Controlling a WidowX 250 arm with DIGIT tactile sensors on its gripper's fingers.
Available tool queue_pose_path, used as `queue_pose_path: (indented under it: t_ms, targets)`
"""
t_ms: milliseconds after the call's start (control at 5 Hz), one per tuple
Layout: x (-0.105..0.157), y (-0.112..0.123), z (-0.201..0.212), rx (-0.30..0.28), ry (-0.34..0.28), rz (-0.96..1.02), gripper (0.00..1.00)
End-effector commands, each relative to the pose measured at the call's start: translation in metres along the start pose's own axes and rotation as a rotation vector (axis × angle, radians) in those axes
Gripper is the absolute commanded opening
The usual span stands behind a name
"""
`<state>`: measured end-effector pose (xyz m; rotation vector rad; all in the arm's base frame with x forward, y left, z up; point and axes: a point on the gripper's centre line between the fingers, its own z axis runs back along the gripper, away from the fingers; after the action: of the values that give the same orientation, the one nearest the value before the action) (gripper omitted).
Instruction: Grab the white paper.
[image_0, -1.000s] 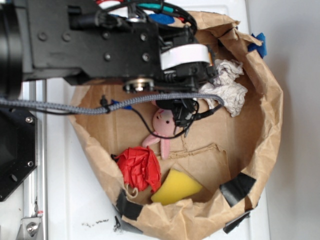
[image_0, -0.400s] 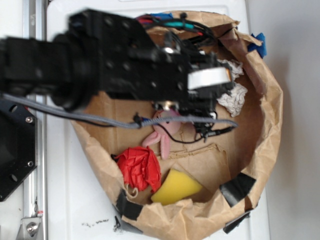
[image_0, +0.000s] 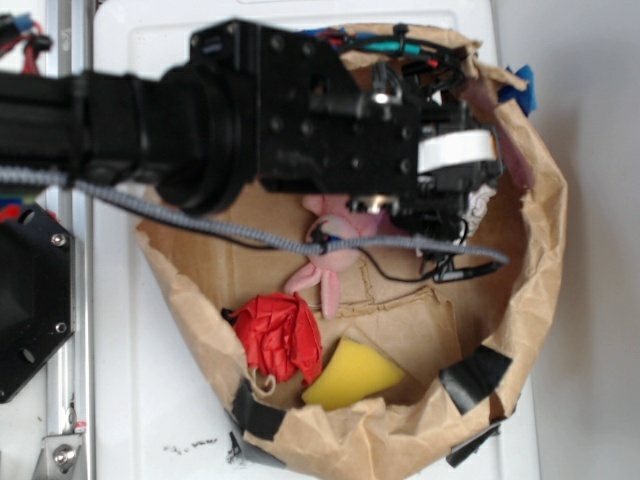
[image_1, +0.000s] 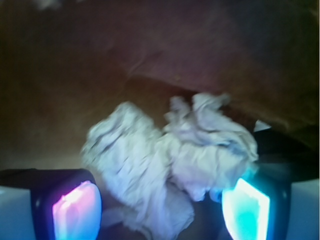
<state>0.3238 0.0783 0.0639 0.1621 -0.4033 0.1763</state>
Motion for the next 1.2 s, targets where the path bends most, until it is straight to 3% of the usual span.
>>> queue_pose_path:
  t_ms: [0,600,1000]
  targets:
    - [0.028,0.022,0.024,0.004,-0.095,0.035,1.00]
    - [0.038,0.031,0.026,0.004,-0.108,0.109,1.00]
    - [0.034,0.017,0.009,0.019,-0.076,0.069,1.00]
